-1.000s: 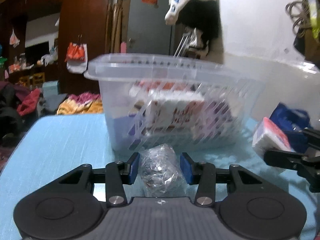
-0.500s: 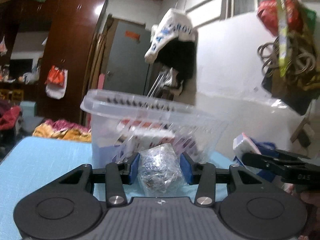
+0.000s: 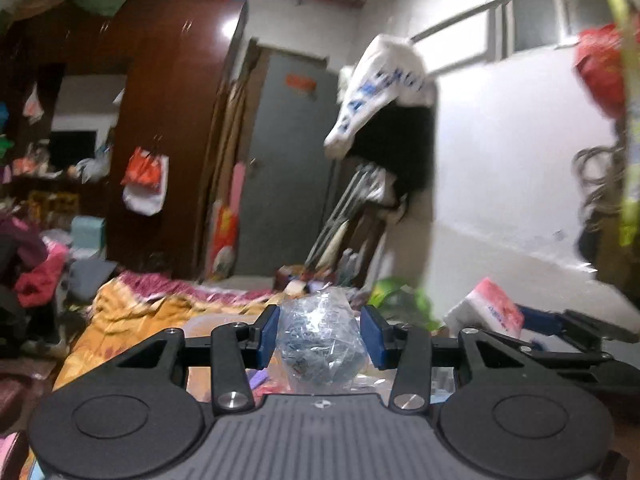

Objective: Organize objects

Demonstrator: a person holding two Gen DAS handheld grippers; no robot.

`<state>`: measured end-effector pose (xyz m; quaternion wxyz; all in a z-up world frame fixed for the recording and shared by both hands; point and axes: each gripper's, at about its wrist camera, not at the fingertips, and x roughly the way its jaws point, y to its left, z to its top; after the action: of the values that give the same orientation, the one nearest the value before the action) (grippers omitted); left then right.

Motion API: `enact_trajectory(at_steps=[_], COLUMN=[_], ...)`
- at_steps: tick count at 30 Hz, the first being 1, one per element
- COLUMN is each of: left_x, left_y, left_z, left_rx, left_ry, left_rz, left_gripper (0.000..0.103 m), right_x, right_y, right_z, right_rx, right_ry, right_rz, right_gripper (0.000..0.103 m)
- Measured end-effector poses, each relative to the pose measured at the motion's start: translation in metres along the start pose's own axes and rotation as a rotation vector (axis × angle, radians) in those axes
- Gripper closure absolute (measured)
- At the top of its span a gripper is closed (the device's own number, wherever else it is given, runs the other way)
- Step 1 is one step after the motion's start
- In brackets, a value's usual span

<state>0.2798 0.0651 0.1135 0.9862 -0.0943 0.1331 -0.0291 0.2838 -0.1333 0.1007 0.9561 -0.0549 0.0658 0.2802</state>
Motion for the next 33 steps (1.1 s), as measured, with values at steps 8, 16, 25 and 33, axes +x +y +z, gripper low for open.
enact_trajectory(at_steps=[8, 16, 25, 33], left_x=[0.017, -0.032, -0.079, -0.082], left_y=[0.012, 0.009, -0.006, -0.013], left_z=[-0.027, -0.050, -0.082, -0.089], left_rx=[0.011, 0.179, 0.124, 0.153], left_ry=[0.006, -0.050, -0.031, -0.004], left_rz=[0.111, 0.214, 0.171, 0.153], left_gripper=[0.006, 0.000, 0.000, 0.000], right_x=[0.020, -0.040, -0.100, -0.093], right_y=[-0.009, -0.004, 0.003, -0.003], right_z=[-0.031, -0.039, -0.090, -0.084], right_rx=[0.021, 0.118, 0.219, 0.202], right_ry=[0.057, 0.008, 0.008, 0.105], right_rz=[-0.012, -0.112, 0.027, -0.044], right_gripper=[0.000, 0.000, 0.000, 0.000])
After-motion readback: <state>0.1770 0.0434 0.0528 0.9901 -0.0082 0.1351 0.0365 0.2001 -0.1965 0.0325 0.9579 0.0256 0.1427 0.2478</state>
